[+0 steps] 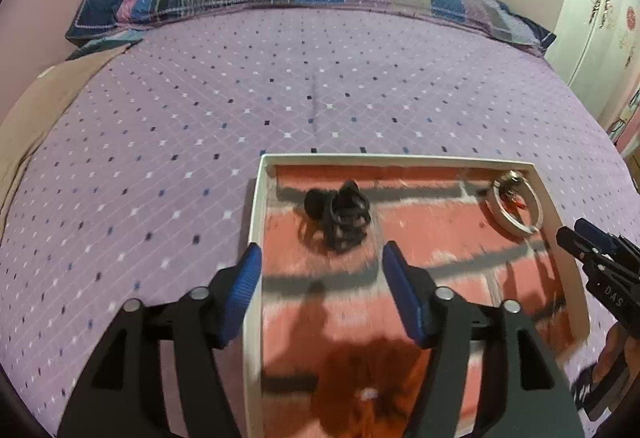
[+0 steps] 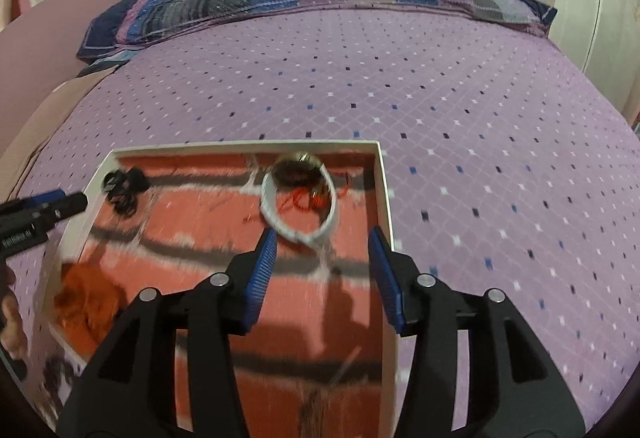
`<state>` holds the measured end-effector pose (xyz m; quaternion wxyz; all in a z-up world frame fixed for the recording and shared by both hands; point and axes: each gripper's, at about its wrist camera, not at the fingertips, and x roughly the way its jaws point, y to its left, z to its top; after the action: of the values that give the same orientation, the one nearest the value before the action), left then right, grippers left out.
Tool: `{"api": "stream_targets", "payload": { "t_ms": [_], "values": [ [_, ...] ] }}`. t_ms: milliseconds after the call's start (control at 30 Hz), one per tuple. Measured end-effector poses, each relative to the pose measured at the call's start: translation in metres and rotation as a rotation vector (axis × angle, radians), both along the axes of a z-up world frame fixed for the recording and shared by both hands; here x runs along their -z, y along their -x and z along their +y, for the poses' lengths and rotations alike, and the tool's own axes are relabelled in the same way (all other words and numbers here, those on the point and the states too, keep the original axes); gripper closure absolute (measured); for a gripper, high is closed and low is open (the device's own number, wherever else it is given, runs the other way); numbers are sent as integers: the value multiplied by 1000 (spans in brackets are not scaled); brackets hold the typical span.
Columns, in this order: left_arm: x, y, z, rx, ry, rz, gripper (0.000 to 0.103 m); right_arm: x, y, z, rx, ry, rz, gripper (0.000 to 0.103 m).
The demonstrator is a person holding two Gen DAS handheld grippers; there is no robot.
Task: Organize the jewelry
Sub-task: 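Withdraw both tools from the tray toward the cream scrunchie, then lower the left tool around the cream scrunchie while the right tool approaches the red-bead hair tie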
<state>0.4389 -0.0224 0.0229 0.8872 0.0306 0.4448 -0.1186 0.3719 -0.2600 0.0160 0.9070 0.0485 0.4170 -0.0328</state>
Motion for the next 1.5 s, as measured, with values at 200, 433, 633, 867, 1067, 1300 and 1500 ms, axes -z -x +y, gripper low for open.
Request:
{"api": "stream_targets", "payload": {
  "t_ms": [200, 433, 633, 867, 1067, 1300, 1500],
  "values": [
    [-13, 52, 20, 8, -12, -28, 31, -13, 57, 12, -41, 65, -46, 48],
    [-19, 113, 56, 24, 9, -36, 28, -35, 119, 12, -49, 80, -99, 30],
    [-19, 164, 77, -2, -30, -101, 17, -39, 168, 13, -26, 83, -127, 16],
    [-15, 212, 88, -8, -34, -144, 17, -25, 213, 11, 24, 58, -132, 9],
    [-16, 243, 109, -48, 82, -139, 9, -8, 246, 18, 68, 80, -132, 5],
    [-7, 266, 137, -125, 94, -150, 9, 9, 279, 35, 77, 118, -133, 5],
    [8, 280, 155, -164, 70, -155, 9, 29, 299, 45, 86, 135, -128, 5]
  ]
}}
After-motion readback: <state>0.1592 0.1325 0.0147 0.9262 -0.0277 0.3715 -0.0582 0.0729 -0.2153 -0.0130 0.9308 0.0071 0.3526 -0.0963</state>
